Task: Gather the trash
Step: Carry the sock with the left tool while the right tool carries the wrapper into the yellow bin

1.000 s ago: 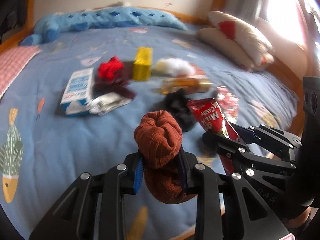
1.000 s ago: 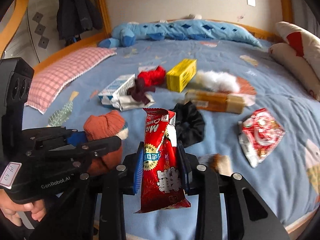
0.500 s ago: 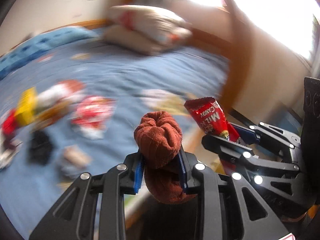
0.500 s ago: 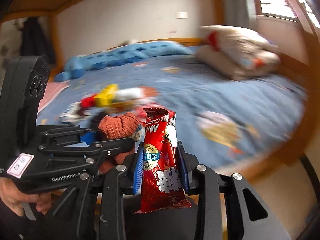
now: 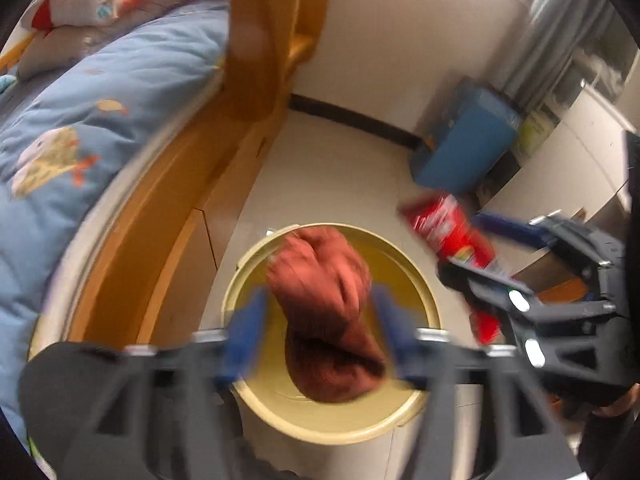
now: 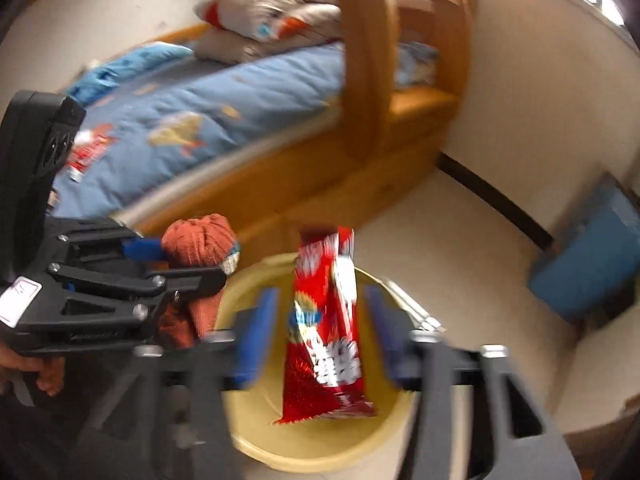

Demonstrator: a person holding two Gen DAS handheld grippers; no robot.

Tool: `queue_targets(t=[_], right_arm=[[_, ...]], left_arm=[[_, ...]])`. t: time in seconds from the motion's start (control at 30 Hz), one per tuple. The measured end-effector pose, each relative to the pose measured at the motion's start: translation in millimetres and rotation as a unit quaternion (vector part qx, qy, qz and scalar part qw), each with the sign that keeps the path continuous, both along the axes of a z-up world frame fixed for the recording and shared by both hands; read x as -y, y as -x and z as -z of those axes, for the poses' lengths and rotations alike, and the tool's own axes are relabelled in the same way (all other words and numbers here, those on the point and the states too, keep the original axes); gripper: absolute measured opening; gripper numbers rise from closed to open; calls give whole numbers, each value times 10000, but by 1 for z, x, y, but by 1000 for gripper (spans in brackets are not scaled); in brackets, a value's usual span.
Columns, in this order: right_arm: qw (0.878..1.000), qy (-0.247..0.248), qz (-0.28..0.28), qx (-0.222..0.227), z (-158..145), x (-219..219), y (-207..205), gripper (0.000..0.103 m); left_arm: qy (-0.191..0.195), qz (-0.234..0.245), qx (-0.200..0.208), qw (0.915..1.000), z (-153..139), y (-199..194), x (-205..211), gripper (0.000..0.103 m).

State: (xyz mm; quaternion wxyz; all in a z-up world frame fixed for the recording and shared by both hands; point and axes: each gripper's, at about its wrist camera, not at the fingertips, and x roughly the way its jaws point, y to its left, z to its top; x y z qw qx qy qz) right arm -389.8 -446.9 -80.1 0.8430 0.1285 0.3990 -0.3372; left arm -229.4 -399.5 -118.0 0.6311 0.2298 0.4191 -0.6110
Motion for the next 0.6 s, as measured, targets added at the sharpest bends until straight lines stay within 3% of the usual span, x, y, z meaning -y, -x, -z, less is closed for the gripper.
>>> queue_targets(t=[0.03, 0.07, 0.33, 0.5, 0.6], right_arm=[[9999, 90, 41, -47, 1, 0, 6, 75], [9999, 95, 53, -57, 2, 1, 10, 75], [9997, -45, 55, 254, -1, 11, 7, 67], [9967, 34, -457, 670, -19, -3, -33, 67], [9890, 31, -1054, 1034, -34, -23, -75, 67]], left_arm=[[-14, -38, 118, 9999, 4, -1, 5, 87], [-48, -31, 244, 9997, 8, 0, 8, 88], [136, -317, 424, 9985, -13, -21, -9, 88], [463, -1016, 758, 9909, -47, -62, -47, 92], [609, -1651, 1026, 9790, -67, -96, -85, 94]])
